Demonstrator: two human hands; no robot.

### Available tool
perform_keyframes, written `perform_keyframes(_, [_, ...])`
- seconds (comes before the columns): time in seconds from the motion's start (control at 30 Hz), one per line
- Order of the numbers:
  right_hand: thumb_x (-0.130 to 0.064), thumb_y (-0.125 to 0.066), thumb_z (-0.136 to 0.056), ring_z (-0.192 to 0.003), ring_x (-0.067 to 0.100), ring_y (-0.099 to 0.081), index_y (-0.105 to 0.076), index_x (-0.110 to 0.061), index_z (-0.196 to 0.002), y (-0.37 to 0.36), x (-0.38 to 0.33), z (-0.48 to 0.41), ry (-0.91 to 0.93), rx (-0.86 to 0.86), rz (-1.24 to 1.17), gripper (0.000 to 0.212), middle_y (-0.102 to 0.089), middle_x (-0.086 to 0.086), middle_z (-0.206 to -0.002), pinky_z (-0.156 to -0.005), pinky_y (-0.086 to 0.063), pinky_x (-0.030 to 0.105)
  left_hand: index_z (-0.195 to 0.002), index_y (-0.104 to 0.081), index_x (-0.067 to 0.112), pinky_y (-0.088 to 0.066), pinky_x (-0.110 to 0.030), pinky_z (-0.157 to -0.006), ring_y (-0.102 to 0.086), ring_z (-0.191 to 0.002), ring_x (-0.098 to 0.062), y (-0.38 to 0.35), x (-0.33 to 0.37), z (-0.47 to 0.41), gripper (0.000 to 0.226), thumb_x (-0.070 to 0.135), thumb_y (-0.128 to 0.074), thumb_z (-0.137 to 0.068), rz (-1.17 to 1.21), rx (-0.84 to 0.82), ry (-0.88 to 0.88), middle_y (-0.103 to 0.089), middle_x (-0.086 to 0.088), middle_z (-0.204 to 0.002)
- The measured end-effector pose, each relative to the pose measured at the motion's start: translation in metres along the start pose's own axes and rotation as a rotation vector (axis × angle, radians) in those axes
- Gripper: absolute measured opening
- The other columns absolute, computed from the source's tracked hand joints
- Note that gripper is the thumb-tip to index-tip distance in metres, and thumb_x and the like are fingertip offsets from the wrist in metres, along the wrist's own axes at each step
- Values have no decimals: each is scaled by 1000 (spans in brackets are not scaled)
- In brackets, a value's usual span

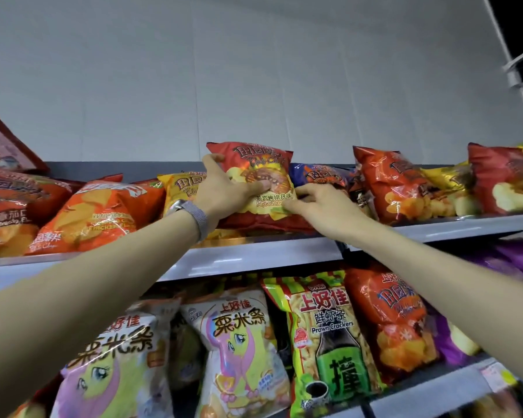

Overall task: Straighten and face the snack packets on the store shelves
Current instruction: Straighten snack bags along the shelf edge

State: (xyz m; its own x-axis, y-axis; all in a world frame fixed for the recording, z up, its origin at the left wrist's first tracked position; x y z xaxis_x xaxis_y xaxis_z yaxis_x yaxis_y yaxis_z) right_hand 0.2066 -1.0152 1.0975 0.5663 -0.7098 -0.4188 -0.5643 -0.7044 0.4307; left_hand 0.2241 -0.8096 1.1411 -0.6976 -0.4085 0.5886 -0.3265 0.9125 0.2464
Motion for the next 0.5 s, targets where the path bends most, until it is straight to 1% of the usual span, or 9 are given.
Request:
perform_keyframes(0.03, [-55, -64, -95, -107, 13, -63, -67, -27, -131, 0, 3, 0, 23, -16, 46, 46, -70, -10, -115, -89, -46, 32, -132, -25, 36, -59, -48, -99, -72, -108, -28, -7, -1, -1, 119, 69, -92, -39, -18, 4, 10, -65, -5, -129])
perform_keyframes(0.1, [-54, -63, -97, -103, 13, -56, -63, -24, -136, 2, 10, 0, 55, -31, 106, 50, -68, -6, -121, -85, -40, 29, -139, -26, 30, -57, -49, -102, -69, -111, -28, -20, -4, -1, 113, 63, -94, -56, -49, 17, 23, -63, -5, -130])
perform_keyframes(0.17, [-52, -65, -97, -105, 15, -58, -59, -22, -140, 4, 19, -4, 67, -20, 120, 53, -68, -3, -124, -85, -39, 28, -144, -25, 24, -56, -48, -104, -67, -113, -27, -31, -7, -1, 104, 53, -94, -71, -83, 40, 21, -59, -4, -131])
perform_keyframes(0.2, [-49, -68, -96, -109, 18, -60, -58, -20, -141, 5, 24, -7, 68, -19, 123, 54, -68, -1, -124, -84, -40, 27, -144, -25, 24, -56, -48, -103, -66, -112, -27, -35, -8, -1, 101, 49, -93, -74, -116, 49, 17, -58, -3, -130])
perform_keyframes(0.27, [-45, -71, -94, -111, 21, -64, -60, -18, -135, 1, 31, -10, 70, -33, 117, 50, -70, 1, -121, -85, -46, 30, -142, -24, 26, -59, -51, -97, -69, -105, -30, -41, -8, 0, 98, 48, -92, -75, -180, 52, 14, -60, -3, -124])
perform_keyframes(0.33, [-46, -70, -93, -109, 24, -64, -61, -18, -128, -7, 40, -13, 86, -34, 113, 46, -70, 3, -115, -91, -54, 39, -143, -23, 27, -60, -51, -94, -71, -102, -31, -44, -4, 0, 97, 46, -91, -77, -215, 32, 35, -63, -5, -123])
perform_keyframes(0.37, [-47, -68, -92, -110, 25, -62, -60, -19, -128, -10, 44, -14, 98, -30, 115, 46, -68, 5, -115, -93, -54, 42, -147, -23, 24, -59, -47, -95, -70, -103, -30, -44, -3, 0, 98, 44, -90, -80, -243, 26, 58, -63, -5, -123])
perform_keyframes(0.43, [-47, -65, -94, -115, 24, -57, -58, -19, -134, -9, 47, -12, 127, -22, 125, 49, -65, 5, -118, -92, -51, 40, -152, -25, 16, -58, -44, -93, -69, -104, -28, -41, 1, 2, 101, 48, -88, -81, -329, 19, 104, -64, -5, -120])
perform_keyframes(0.5, [-47, -63, -96, -116, 23, -55, -56, -19, -139, -6, 50, -9, 159, -27, 132, 53, -65, 4, -119, -89, -48, 39, -148, -33, 11, -59, -44, -91, -69, -104, -28, -38, 5, 3, 102, 58, -88, -76, -469, 23, 98, -66, -7, -120])
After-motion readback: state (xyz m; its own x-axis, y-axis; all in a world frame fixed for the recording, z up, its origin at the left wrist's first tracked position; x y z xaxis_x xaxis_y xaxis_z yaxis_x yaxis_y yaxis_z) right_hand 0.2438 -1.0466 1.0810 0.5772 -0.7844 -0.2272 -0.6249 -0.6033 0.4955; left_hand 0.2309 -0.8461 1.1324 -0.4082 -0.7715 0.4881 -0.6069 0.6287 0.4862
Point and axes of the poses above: each hand's wrist, its own z-axis away from the middle knuckle, its own y-axis out of the back of the hand, x = y × z, the point moved 1 cm from there along -z, towards the middle knuckle
